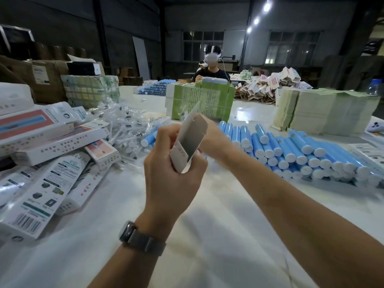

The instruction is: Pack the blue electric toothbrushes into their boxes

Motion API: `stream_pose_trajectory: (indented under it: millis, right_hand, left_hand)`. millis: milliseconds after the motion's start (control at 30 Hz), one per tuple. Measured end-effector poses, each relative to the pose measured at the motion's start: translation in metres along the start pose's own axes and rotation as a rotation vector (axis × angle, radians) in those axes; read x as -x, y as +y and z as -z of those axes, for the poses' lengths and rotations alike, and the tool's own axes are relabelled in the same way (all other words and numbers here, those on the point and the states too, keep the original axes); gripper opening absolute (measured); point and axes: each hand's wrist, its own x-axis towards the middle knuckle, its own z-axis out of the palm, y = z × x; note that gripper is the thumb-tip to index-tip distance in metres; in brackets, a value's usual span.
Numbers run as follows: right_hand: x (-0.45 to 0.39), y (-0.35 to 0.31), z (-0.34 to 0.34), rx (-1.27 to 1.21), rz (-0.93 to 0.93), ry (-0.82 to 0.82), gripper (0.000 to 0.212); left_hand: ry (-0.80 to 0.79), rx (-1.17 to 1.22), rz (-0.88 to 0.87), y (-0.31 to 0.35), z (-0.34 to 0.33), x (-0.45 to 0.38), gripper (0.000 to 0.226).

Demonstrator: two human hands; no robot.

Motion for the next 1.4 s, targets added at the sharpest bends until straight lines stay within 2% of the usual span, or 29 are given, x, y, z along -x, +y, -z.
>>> stream_pose_trajectory:
  millis: [100,133,267,367,467,567,667,767,867,1067,1200,1333,1400]
  right_hand:
    - [0.036,-0.025,0.043,-0.196,0.169,0.141,0.045]
    - [0.051,-0.034,0.054,-0.218,0.255,0.138,0.051]
    - [0.103,-0.059,0.070,-0.137,0.572,0.162,0.072]
    - [0.118,-0.068,0.070,0.000,0.753,0.182,0.063]
    - [0.120,-0.065,0.062,0.074,0.732,0.213,0.046]
    - [0.118,-0.051,0.058,0.387,0.728,0.261,0.035]
    - [0.115,-0.040,0.058,0.590,0.761,0.341,0.017]
    - [0.112,-0.034,0.059,0.659,0.822,0.312,0.015]
    - [0.112,-0.032,0.062,0.554,0.804,0.223,0.025]
    - [0.117,-0.032,0.060,0.239,0.556,0.244,0.001]
    - [0.125,-0.029,0.055,0.161,0.514,0.261,0.003]
    - [0.132,-0.021,0.048,0.042,0.530,0.315,0.018]
    - [0.135,-0.018,0.047,-0.115,0.447,0.335,0.028]
  left_hand:
    - [-0.023,0.035,0.019,0.001,-0.004,0.003,0.033]
    - [-0.027,0.048,0.031,0.001,-0.005,0.004,0.035]
    - [-0.066,0.068,0.083,0.004,-0.009,0.009,0.029]
    - [-0.126,0.044,0.088,0.009,-0.012,0.012,0.028]
    - [-0.186,0.047,0.100,0.014,-0.014,0.014,0.027]
    - [-0.224,0.094,0.138,0.017,-0.015,0.015,0.029]
    - [-0.240,0.125,0.180,0.019,-0.018,0.015,0.034]
    - [-0.253,0.154,0.198,0.019,-0.018,0.018,0.032]
    - [-0.282,0.193,0.202,0.020,-0.018,0.019,0.031]
    - [-0.371,0.375,0.226,0.025,-0.019,0.024,0.029]
    - [-0.404,0.591,0.225,0.027,-0.022,0.025,0.025]
    - [-0.388,0.668,0.227,0.029,-0.024,0.029,0.025]
    - [-0.371,0.673,0.241,0.031,-0.026,0.030,0.019]
